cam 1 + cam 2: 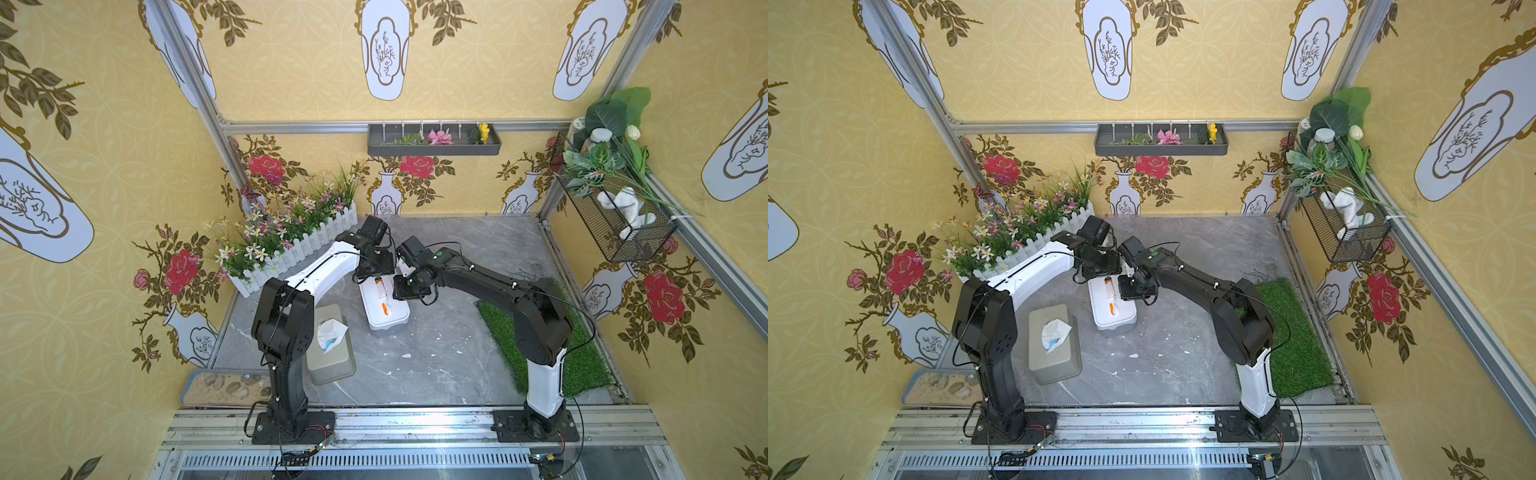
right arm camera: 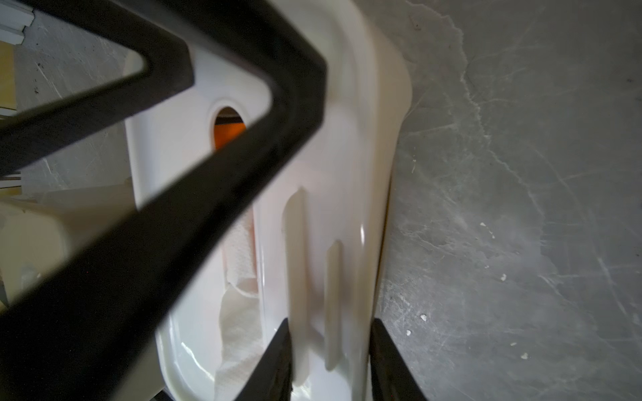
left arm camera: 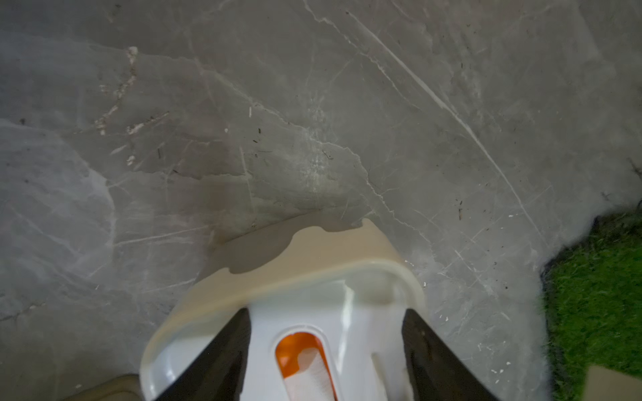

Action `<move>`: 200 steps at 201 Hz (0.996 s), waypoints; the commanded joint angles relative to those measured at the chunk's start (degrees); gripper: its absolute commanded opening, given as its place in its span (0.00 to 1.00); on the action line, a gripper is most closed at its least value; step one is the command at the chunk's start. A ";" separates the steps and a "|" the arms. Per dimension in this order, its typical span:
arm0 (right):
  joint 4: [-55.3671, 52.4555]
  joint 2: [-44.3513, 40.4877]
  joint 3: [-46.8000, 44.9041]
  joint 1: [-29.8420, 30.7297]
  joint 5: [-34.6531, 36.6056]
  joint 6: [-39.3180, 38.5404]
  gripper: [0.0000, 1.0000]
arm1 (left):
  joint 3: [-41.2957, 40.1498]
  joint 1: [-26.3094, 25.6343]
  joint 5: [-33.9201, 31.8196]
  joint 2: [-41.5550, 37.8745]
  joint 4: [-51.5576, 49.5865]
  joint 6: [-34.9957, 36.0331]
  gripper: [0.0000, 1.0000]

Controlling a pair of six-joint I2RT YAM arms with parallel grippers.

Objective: Put the tissue paper into the tissue box
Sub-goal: Close the box lid on the tissue box.

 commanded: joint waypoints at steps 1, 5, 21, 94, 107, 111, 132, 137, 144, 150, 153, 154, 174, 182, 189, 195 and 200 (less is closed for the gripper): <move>-0.39 1.38 -1.66 -0.38 0.93 0.57 0.29 | 1.05 0.05 1.39 5.47 -0.82 2.08 0.70; -0.22 1.45 -1.78 -0.47 0.64 0.73 0.29 | 1.48 0.03 1.34 6.19 -1.35 2.22 0.70; 0.57 1.60 -2.49 -0.60 0.18 1.03 0.29 | 1.79 -0.53 0.92 7.15 -2.00 2.42 0.70; 16.54 -0.54 -16.42 -6.93 -9.09 9.16 0.26 | 2.48 -1.94 -2.07 11.05 -4.77 4.23 0.70; 21.85 -0.77 -19.94 -7.98 -12.22 11.78 0.25 | 2.22 -2.25 -2.45 11.52 -5.20 4.44 0.70; 22.98 -0.71 -20.65 -8.20 -12.74 12.43 0.25 | 2.07 -2.33 -2.45 11.54 -5.20 4.46 0.70; 28.12 0.16 -23.76 -8.76 -15.65 14.91 0.24 | 1.75 -2.56 -2.77 12.06 -5.41 4.72 0.70; 29.38 0.42 -24.29 -8.83 -16.18 15.62 0.24 | 1.81 -2.60 -3.01 12.29 -5.66 4.90 0.70; 30.98 0.91 -24.97 -8.95 -17.33 16.32 0.22 | 1.94 -2.77 -3.15 12.59 -6.02 5.06 0.70; 31.58 1.21 -25.00 -8.88 -17.96 16.46 0.22 | 1.93 -2.91 -3.15 12.68 -6.29 5.27 0.70; 31.60 1.24 -25.00 -8.83 -18.03 16.44 0.22 | 1.93 -2.95 -3.22 12.70 -6.34 5.32 0.70; 31.67 1.24 -24.98 -8.85 -18.08 16.46 0.22 | 1.90 -2.95 -3.18 12.69 -6.38 5.38 0.70; 32.62 -0.20 -25.00 -8.03 -18.23 16.24 0.29 | 1.29 -3.04 -3.24 12.14 -6.52 5.21 0.70; 32.32 -1.14 -24.92 -7.91 -17.95 15.85 0.36 | 1.17 -3.05 -3.19 11.84 -6.52 5.08 0.70; 31.19 -2.13 -24.58 -7.91 -17.43 15.34 0.42 | 1.05 -3.09 -3.02 11.56 -6.54 5.24 0.70; 29.57 -2.91 -24.09 -7.90 -16.83 14.44 0.47 | 0.90 -3.05 -2.97 11.38 -6.61 5.19 0.70; 27.91 -3.54 -23.52 -7.91 -16.42 13.64 0.50 | 0.93 -3.08 -2.97 11.28 -6.74 5.25 0.70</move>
